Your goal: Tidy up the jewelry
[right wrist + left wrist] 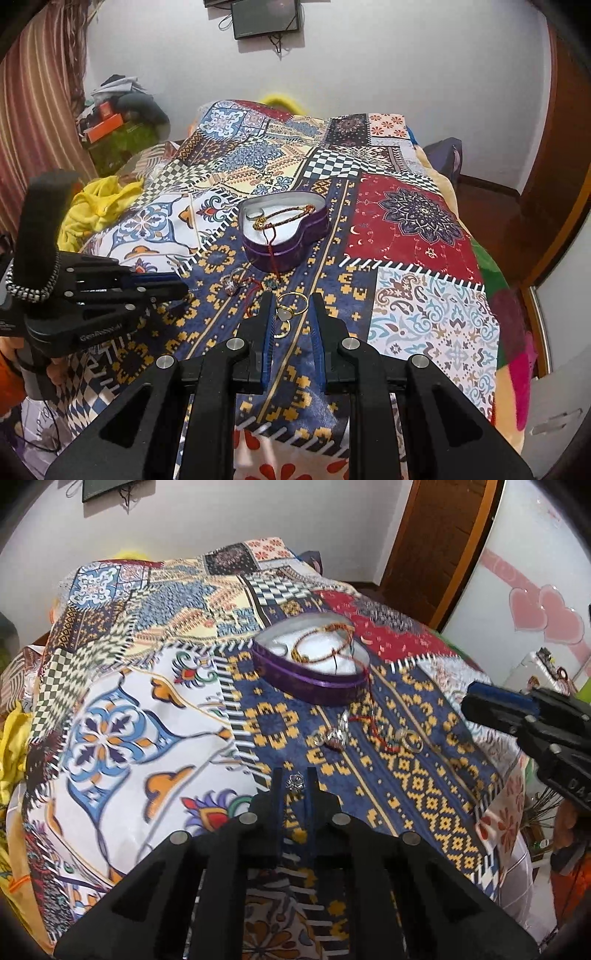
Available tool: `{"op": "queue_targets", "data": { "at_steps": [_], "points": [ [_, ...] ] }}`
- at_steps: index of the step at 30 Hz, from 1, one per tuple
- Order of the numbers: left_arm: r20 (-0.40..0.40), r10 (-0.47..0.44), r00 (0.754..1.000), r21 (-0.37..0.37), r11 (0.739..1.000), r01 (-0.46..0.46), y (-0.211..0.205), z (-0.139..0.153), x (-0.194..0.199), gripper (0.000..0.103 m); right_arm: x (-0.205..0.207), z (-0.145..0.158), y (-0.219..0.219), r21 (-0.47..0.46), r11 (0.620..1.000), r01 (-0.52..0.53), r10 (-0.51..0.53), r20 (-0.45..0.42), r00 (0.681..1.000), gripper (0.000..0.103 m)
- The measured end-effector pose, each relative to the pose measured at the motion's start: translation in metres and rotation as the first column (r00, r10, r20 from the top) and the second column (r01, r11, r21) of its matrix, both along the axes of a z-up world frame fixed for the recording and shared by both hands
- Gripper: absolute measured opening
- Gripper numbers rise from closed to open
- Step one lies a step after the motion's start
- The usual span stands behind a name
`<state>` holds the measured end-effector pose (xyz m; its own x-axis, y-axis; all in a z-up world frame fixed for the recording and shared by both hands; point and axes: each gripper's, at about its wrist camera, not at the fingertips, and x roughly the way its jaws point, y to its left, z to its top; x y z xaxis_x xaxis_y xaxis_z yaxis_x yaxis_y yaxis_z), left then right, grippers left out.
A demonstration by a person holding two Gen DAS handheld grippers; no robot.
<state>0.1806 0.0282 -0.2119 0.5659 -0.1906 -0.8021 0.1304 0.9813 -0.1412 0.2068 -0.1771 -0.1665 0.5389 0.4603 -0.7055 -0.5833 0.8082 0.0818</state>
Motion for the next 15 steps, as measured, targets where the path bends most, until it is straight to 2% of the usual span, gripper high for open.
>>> {"op": "queue_targets", "data": {
  "at_steps": [15],
  "points": [
    [0.146,0.02,0.989,-0.014,1.0,-0.019,0.018,0.055,0.028,0.008,0.026,0.026,0.018,0.067,0.998,-0.01,0.006,0.065,0.998,0.016]
  ]
}}
